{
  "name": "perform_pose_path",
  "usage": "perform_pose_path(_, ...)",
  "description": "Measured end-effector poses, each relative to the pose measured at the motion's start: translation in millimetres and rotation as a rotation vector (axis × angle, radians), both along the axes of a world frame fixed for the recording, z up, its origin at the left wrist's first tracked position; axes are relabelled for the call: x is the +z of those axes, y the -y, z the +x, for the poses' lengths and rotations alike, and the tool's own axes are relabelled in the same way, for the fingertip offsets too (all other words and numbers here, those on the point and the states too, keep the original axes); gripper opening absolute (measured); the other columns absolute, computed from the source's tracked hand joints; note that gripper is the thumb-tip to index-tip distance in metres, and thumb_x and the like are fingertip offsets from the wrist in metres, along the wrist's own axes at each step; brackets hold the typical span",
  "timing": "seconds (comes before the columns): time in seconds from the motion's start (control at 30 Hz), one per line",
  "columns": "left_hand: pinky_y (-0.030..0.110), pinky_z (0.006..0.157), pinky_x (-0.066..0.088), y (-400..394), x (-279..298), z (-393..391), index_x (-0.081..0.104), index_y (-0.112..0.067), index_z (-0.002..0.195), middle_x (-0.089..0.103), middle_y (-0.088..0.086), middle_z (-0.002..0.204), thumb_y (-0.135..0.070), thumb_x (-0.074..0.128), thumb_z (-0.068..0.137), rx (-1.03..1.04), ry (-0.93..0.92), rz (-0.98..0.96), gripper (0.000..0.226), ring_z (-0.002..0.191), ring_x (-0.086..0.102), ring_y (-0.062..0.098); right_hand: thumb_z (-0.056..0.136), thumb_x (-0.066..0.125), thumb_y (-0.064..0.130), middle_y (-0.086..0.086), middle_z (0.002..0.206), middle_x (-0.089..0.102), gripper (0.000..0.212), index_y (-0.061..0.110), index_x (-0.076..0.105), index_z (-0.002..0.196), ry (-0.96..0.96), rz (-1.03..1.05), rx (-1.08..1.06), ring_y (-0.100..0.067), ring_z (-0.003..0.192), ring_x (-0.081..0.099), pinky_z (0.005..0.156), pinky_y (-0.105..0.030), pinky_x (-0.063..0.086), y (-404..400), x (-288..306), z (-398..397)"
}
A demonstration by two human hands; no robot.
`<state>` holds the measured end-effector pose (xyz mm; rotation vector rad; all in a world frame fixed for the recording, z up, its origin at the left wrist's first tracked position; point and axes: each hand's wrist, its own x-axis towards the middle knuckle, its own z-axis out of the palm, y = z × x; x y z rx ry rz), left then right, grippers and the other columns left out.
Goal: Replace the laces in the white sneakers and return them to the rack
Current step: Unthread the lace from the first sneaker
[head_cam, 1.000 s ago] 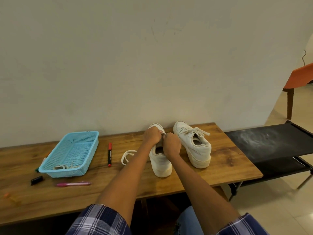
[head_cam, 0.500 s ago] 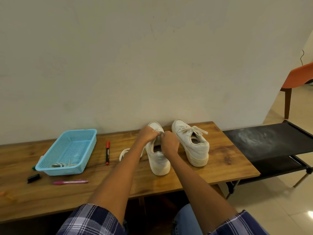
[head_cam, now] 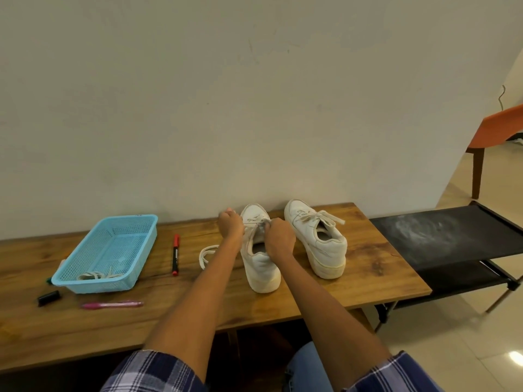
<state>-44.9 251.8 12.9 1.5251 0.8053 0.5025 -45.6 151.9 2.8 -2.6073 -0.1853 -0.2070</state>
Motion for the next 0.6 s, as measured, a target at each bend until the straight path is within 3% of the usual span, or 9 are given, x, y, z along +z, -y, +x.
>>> perform_pose_path(0.13,0.032,0.065,0.044,-26,0,-13,0.065,-0.002,0.084,0.065,0.012,0.079,-0.058,0.043,0.091,-0.438,-0.478,0.607,0.060,0.081,0.062,0.031,0.102,0.039,0.023,-0.010,0.101,0.068,0.031,0.004,0.064,0.102,-0.001,-0.008,-0.006,-0.023,0.091,0.065,0.064,-0.025,0.043,0,0,0)
perform_pose_path(0.23,0.029,0.059,0.038,-39,-9,-16,0.066,0.005,0.095,0.069,0.018,0.086,-0.067,0.045,0.085,-0.568,-0.664,0.836,0.076,0.093,0.066,0.034,0.102,0.039,0.025,-0.011,0.102,0.067,0.033,0.003,0.063,0.104,-0.011,-0.006,0.000,-0.023,0.093,0.065,0.066,-0.025,0.044,1,1,-1)
perform_pose_path(0.37,0.036,0.075,0.045,-33,-6,-15,0.067,-0.007,0.088,0.069,0.013,0.093,-0.053,0.051,0.090,-0.540,-0.574,0.850,0.049,0.096,0.064,0.032,0.102,0.038,0.023,-0.010,0.100,0.068,0.032,0.004,0.064,0.101,-0.011,0.009,-0.007,-0.022,0.089,0.065,0.063,-0.025,0.044,1,0,-2)
perform_pose_path(0.47,0.029,0.064,0.037,-19,9,-14,0.057,-0.015,0.068,0.056,0.004,0.069,-0.044,0.053,0.092,-0.515,-0.409,0.728,0.037,0.081,0.059,0.028,0.101,0.038,0.022,-0.010,0.100,0.068,0.030,0.006,0.064,0.101,-0.015,0.008,-0.007,-0.022,0.089,0.065,0.062,-0.024,0.043,0,0,-2)
perform_pose_path(0.53,0.031,0.066,0.039,-11,16,-10,0.067,-0.013,0.076,0.062,0.005,0.074,-0.047,0.057,0.088,-0.548,-0.391,0.723,0.037,0.084,0.061,0.028,0.101,0.039,0.021,-0.009,0.099,0.068,0.030,0.006,0.064,0.101,-0.020,0.014,-0.007,-0.022,0.089,0.065,0.064,-0.025,0.044,0,1,-2)
perform_pose_path(0.6,0.041,0.078,0.048,-4,17,-7,0.071,-0.003,0.093,0.068,0.019,0.093,-0.048,0.059,0.087,-0.565,-0.431,0.725,0.047,0.098,0.062,0.036,0.101,0.040,0.021,-0.009,0.099,0.068,0.029,0.006,0.065,0.101,-0.021,0.020,-0.004,-0.021,0.088,0.065,0.064,-0.025,0.044,0,0,-2)
